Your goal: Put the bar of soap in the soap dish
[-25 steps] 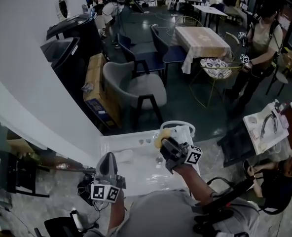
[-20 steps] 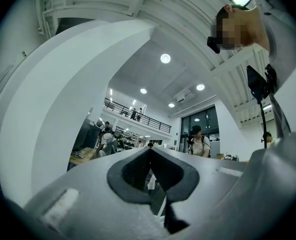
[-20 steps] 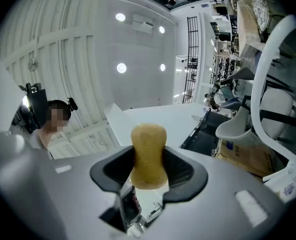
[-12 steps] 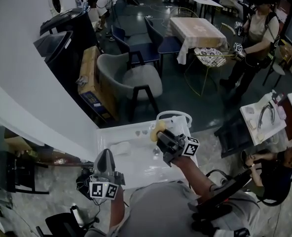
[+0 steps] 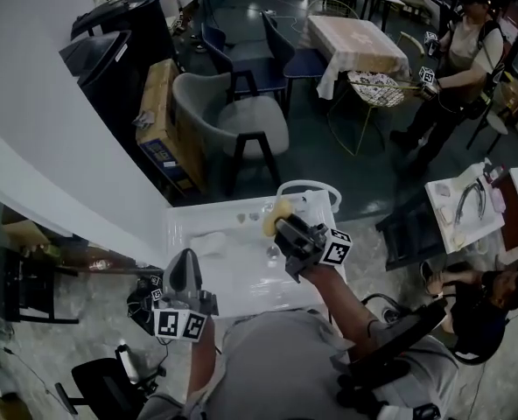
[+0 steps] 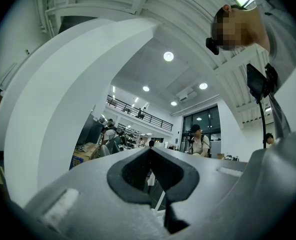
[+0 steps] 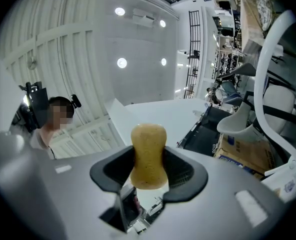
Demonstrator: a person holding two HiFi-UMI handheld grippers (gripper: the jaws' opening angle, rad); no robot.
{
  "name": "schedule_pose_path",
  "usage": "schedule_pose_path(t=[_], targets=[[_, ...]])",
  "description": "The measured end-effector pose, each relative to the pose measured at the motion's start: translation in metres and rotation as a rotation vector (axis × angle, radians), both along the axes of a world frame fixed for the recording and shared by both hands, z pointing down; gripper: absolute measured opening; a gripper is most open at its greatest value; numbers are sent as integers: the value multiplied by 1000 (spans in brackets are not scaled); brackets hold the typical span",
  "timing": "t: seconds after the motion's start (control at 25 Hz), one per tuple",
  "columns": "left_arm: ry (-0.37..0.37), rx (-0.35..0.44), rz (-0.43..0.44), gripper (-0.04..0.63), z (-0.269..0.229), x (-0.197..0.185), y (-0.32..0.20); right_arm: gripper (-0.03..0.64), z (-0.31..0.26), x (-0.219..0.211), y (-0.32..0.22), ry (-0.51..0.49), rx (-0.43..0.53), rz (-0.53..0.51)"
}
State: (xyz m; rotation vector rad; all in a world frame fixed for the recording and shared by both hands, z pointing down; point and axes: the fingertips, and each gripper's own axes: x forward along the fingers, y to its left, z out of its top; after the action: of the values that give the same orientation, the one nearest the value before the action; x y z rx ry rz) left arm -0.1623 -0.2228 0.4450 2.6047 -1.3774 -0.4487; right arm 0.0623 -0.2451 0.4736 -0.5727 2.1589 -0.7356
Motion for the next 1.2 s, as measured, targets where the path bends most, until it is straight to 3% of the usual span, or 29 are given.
schedule_pose_path(t=[0.32,0.48,0.8,1.12,1.2], targets=[[6,-19,-15,-6,8,-5,5,187,4,-16,0,32,-4,-31],[5,-21,-22,-6,8,-8,4,187,10,-24,-5,110,-15,-25],[14,-22,-75,-6,10,-32,1,187,37,-66,-18,382,-21,-69],[12,-38,-118,-6,16,-48,9,187,99,-120,-24,793,33,-199],[10,-43,-130,-6,18,-52,11,187,112,-132,-27,856,43,-223]])
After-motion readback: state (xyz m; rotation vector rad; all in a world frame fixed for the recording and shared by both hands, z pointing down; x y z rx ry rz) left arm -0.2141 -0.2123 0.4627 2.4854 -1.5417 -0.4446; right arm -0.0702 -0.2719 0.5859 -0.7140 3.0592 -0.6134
